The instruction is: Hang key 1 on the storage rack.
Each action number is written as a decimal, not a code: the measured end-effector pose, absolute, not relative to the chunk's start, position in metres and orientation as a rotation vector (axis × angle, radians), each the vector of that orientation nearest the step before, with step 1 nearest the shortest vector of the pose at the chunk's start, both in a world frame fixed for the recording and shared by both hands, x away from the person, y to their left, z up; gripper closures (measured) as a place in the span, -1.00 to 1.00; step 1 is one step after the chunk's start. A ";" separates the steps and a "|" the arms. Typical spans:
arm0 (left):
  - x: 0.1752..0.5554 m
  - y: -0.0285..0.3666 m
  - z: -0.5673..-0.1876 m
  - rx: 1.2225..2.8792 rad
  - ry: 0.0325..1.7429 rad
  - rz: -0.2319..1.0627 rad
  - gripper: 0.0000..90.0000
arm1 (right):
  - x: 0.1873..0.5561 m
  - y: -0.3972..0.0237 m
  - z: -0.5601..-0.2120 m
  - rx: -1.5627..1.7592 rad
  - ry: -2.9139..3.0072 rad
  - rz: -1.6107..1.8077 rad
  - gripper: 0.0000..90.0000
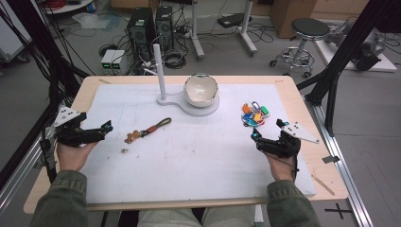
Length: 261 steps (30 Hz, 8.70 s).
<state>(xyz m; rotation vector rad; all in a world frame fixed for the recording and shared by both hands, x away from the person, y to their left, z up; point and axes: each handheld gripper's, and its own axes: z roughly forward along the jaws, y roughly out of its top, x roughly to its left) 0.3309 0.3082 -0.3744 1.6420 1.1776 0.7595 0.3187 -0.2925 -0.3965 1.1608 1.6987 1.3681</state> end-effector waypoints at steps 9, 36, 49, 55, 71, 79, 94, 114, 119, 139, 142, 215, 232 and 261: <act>0.348 0.288 -0.364 1.735 1.146 0.722 -0.96 | 0.319 -0.294 -0.397 1.168 1.695 1.371 -0.98; 0.396 0.235 -0.360 1.929 1.056 0.546 -0.96 | 0.319 -0.295 -0.398 1.164 1.705 1.392 -0.98; 0.413 0.218 -0.379 2.041 1.062 0.430 -0.96 | 0.318 -0.295 -0.398 1.159 1.704 1.393 -0.98; 0.420 0.206 -0.391 2.106 1.058 0.388 -0.96 | 0.318 -0.295 -0.397 1.155 1.705 1.392 -0.98; 0.431 0.201 -0.415 2.215 1.086 0.298 -0.84 | 0.319 -0.297 -0.398 1.149 1.722 1.387 -0.98; 0.432 0.199 -0.419 2.239 1.080 0.324 -0.54 | 0.319 -0.297 -0.398 1.141 1.734 1.387 -0.98; 0.433 0.199 -0.425 2.269 1.051 0.277 0.05 | 0.319 -0.296 -0.399 1.143 1.746 1.388 -0.98; 0.435 0.209 -0.422 2.269 1.054 0.251 0.56 | 0.319 -0.297 -0.399 1.135 1.758 1.394 -0.98; 0.433 0.212 -0.417 2.248 1.063 0.235 0.56 | 0.319 -0.296 -0.399 1.137 1.759 1.396 -0.98; 0.437 0.240 -0.360 2.126 1.103 0.221 0.59 | 0.319 -0.297 -0.400 1.149 1.740 1.400 -0.98; 0.440 0.239 -0.348 2.132 1.096 0.245 0.59 | 0.318 -0.297 -0.399 1.153 1.737 1.405 -0.98; 0.507 0.273 -0.320 1.623 1.436 0.080 0.59 | 0.316 -0.299 -0.402 1.164 1.748 1.400 -0.98; 0.510 0.254 -0.328 1.689 1.366 -0.003 0.59 | 0.316 -0.299 -0.402 1.164 1.748 1.396 -0.98; 0.505 0.236 -0.328 1.765 1.380 0.242 0.16 | 0.316 -0.299 -0.402 1.165 1.749 1.394 -0.98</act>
